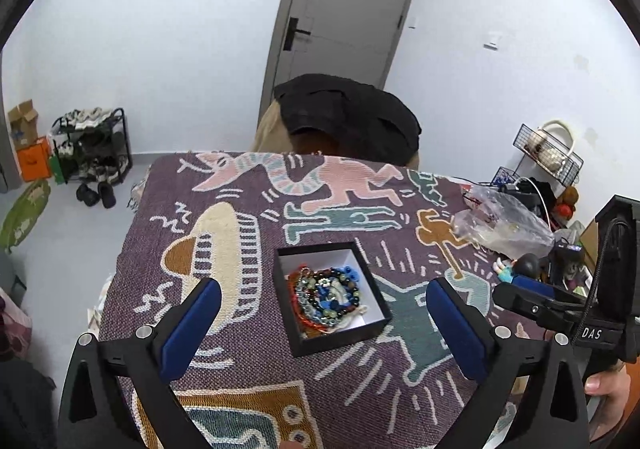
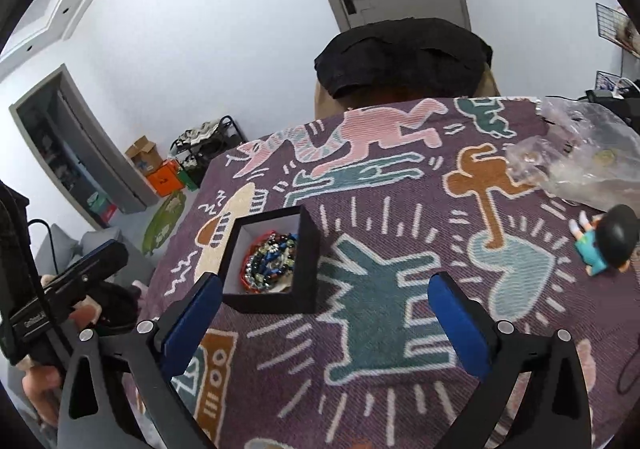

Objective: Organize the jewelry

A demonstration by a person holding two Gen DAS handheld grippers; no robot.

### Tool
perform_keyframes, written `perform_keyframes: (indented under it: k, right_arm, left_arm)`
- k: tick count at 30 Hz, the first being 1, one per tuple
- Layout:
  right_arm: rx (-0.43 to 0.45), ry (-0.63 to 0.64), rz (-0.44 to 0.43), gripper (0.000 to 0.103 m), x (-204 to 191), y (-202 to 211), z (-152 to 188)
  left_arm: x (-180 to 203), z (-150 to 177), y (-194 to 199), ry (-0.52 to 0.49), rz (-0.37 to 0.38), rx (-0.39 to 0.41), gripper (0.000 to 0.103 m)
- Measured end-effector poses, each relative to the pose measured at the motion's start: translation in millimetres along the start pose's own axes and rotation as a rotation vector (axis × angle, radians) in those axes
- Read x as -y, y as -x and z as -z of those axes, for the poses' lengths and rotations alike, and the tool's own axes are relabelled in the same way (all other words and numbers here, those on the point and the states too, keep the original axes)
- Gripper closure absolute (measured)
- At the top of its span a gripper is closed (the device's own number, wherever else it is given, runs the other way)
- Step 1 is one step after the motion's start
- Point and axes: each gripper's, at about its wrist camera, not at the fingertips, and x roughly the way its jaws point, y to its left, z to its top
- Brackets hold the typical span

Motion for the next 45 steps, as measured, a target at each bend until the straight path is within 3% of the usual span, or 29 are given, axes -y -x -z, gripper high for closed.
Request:
perform_keyframes:
  k: [11, 24, 37, 45]
  right_arm:
    - [0.057, 0.056, 0.011, 0.0, 3, 41, 12]
    - [0.144, 0.161, 0.107, 0.0, -7, 90, 29]
    - [0.178, 0.194, 0.12, 0.0, -11, 121, 53]
    - [0.191, 0.213, 0.147, 0.0, -18, 126, 70]
  left_arm:
    - [30, 10, 34, -0.081, 0.003, 0.057, 0.001]
    - [44, 31, 79, -0.138, -0.029, 0.13, 0.001]
    - [36, 57, 111, -0.089, -0.027, 0.17, 0.001]
    - [33, 74, 121, -0.104, -0.066, 0.197, 0.001]
